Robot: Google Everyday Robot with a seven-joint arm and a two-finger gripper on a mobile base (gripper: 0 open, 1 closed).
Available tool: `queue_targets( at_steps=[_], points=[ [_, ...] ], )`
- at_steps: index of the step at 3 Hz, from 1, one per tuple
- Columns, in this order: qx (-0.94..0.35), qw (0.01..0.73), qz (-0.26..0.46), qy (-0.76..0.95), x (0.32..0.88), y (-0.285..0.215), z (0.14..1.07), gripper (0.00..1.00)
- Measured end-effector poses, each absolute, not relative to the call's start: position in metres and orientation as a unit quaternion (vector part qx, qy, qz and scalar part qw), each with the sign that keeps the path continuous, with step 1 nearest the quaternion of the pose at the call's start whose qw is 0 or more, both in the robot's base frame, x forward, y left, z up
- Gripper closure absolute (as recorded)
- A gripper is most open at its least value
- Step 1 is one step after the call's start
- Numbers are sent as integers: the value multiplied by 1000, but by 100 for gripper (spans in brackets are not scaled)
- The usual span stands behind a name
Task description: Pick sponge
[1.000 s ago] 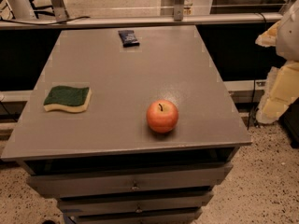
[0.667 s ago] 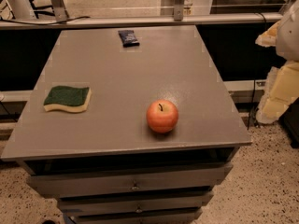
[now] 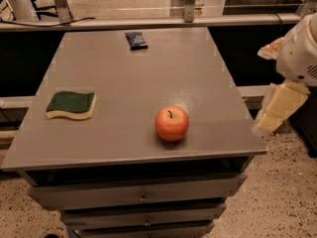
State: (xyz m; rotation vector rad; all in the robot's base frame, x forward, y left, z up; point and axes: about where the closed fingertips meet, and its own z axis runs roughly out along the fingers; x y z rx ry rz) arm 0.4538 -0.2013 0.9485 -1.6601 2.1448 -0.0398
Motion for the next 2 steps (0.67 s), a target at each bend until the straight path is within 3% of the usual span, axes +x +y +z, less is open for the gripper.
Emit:
queue_targets(
  at_steps=[2],
  points=[
    [-579,262,48,770,471,-171,920,0]
  ],
)
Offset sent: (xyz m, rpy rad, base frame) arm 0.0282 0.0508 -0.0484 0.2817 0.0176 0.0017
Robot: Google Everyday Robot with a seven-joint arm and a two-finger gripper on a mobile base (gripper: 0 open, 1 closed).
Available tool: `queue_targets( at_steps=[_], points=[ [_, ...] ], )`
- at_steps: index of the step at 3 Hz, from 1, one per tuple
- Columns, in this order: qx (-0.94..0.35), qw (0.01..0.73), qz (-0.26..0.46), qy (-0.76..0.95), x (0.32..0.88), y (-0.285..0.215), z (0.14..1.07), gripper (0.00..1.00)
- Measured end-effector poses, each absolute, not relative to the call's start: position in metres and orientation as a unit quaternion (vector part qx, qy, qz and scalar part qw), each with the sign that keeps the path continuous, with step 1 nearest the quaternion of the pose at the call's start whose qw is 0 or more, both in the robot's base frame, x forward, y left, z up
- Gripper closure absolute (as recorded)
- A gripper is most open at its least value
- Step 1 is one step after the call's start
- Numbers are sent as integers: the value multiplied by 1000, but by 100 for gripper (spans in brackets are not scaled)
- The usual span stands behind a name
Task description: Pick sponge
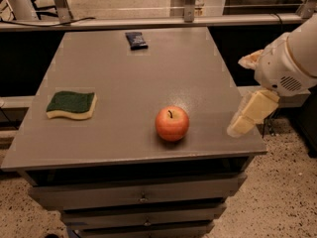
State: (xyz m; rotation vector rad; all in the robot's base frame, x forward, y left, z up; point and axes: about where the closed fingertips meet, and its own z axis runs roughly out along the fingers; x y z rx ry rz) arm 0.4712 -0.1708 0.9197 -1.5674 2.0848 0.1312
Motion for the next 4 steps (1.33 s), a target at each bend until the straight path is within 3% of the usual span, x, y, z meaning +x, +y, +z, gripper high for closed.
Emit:
queue_targets(
  at_steps=[4],
  points=[
    [-577,355,198,709,528,-29,897,0]
  ],
)
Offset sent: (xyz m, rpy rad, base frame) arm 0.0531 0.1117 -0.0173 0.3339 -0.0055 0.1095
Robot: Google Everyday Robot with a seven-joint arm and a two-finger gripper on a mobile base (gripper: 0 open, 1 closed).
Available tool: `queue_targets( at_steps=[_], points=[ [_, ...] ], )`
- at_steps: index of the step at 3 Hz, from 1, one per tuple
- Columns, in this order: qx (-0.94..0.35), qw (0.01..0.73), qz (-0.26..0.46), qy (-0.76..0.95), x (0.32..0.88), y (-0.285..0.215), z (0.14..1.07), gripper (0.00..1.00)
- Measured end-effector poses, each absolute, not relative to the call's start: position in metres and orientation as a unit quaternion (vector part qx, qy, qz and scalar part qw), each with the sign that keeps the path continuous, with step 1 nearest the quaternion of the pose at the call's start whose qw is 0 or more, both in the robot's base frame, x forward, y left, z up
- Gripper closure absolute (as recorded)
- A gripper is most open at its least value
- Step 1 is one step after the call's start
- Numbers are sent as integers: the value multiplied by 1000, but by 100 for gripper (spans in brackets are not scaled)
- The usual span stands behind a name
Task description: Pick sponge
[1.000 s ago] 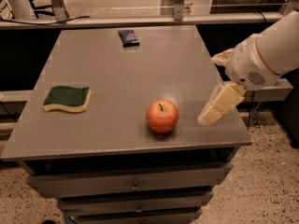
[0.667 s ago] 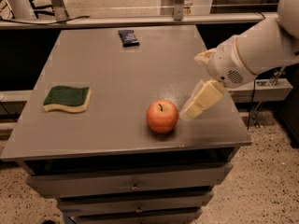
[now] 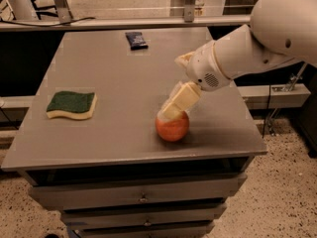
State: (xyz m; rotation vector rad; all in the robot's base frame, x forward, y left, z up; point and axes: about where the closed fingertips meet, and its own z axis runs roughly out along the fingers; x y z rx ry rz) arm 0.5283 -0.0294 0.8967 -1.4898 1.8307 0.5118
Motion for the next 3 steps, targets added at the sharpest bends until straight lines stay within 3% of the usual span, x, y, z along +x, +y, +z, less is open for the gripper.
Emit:
queue_targets(
  at_steps=[3],
  points=[
    [-570,378,279,674,549,68,873,0]
  ],
)
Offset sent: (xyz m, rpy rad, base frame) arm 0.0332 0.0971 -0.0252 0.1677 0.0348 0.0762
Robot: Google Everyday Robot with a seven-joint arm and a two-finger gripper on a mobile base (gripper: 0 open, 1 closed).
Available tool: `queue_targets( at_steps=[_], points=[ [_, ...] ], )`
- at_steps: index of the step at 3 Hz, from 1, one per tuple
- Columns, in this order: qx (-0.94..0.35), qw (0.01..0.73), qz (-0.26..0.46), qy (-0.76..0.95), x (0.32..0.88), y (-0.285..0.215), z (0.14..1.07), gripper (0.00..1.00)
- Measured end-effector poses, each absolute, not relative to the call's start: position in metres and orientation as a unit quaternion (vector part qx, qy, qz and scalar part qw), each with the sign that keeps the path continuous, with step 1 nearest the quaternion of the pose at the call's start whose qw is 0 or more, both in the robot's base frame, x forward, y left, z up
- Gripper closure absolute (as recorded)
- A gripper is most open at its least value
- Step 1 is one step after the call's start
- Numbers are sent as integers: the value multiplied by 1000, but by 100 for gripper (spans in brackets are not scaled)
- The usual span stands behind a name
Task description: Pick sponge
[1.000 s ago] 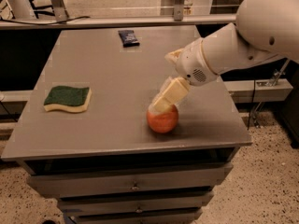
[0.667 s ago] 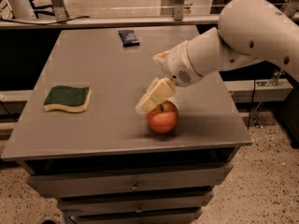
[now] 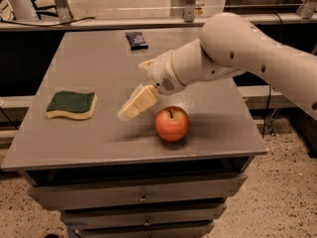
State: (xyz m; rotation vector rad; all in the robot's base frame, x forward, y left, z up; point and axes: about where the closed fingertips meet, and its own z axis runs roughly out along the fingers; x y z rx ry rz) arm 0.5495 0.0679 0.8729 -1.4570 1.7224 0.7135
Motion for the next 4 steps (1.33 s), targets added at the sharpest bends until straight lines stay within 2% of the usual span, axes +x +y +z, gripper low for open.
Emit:
queue_targets(
  at_steps=[2,4],
  points=[
    [-589,377,311,643,542,140,851,0],
    [-598,383,330,622,555,187,844,0]
  ],
)
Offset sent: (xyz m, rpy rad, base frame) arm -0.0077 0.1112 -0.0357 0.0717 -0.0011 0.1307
